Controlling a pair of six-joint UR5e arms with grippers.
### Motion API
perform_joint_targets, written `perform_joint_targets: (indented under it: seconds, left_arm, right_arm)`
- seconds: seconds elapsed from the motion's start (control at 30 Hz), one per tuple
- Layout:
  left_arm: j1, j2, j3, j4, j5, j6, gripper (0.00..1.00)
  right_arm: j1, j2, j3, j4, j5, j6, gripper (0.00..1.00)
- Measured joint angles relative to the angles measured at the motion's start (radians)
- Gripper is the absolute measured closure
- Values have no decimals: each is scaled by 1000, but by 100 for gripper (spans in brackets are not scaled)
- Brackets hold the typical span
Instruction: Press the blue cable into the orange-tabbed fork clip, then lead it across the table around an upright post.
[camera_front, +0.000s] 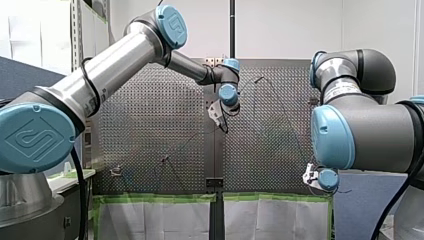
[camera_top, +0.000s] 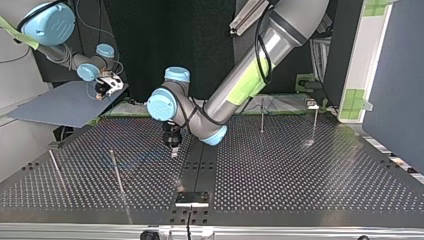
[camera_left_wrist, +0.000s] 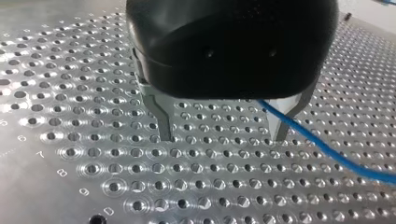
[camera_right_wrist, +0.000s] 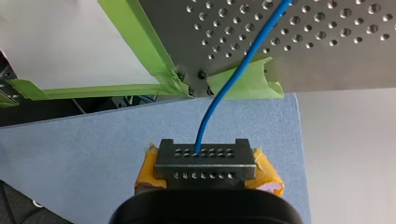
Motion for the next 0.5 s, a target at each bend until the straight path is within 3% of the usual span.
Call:
perform_joint_targets:
  seconds: [0.5]
  left_arm:
    - [8,1,-1,-48,116,-145,0]
  right_arm:
    - [4,3,0,14,-1,-4,100]
